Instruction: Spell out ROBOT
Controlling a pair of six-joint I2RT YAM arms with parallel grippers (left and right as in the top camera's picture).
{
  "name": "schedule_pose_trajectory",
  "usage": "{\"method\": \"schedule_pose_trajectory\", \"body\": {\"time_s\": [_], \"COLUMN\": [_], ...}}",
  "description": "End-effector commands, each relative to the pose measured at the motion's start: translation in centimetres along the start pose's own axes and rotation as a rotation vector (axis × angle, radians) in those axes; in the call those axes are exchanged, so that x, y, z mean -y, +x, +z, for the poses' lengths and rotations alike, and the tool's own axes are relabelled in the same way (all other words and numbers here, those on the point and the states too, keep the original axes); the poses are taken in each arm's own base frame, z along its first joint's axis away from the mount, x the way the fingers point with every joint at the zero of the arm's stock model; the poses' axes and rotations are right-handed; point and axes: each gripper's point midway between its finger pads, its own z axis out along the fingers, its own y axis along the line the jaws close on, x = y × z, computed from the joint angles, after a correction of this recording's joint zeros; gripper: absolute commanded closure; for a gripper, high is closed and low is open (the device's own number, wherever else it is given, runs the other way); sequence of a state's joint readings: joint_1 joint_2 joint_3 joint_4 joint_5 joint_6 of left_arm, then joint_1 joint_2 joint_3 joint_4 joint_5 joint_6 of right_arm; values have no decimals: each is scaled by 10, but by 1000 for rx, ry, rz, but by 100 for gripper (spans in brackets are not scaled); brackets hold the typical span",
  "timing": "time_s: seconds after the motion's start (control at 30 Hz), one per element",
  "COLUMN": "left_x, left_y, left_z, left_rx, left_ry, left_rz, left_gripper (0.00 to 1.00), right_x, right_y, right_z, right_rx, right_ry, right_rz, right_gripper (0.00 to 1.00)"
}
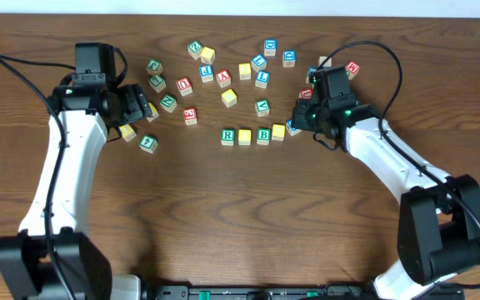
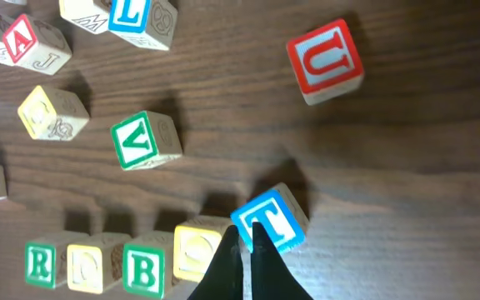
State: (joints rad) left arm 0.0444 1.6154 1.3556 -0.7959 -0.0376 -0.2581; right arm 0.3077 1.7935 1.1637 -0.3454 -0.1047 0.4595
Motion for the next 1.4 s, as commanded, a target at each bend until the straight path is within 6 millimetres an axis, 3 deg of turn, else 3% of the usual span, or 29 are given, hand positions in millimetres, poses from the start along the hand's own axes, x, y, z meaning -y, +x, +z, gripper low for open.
{"method": "schedule_pose_trajectory", "body": {"time_s": [0.0,0.27,0.7,1.0,1.37], "left_x": [6,25,32,32,32], "left_y": [12,15,11,11,11], "left_z": [16,18,18,18,18], "left_rx": [-58,-55,-32,-32,-32], "left_ry": [16,36,50,50,50], "left_rz": [10,53,62,62,62], "left_gripper": [10,11,11,11,11], "right_x": [8,22,-20,-26,-28], "right_y": [5,-4,-12,-4,4], "right_z": [16,21,27,48,57], "right_rx": [-24,13,64,56,41], "right_ry": [24,75,-65,-79,-79], "right_rz": [-2,7,-82,-75,-83], "right_gripper": [99,98,97,98,98]}}
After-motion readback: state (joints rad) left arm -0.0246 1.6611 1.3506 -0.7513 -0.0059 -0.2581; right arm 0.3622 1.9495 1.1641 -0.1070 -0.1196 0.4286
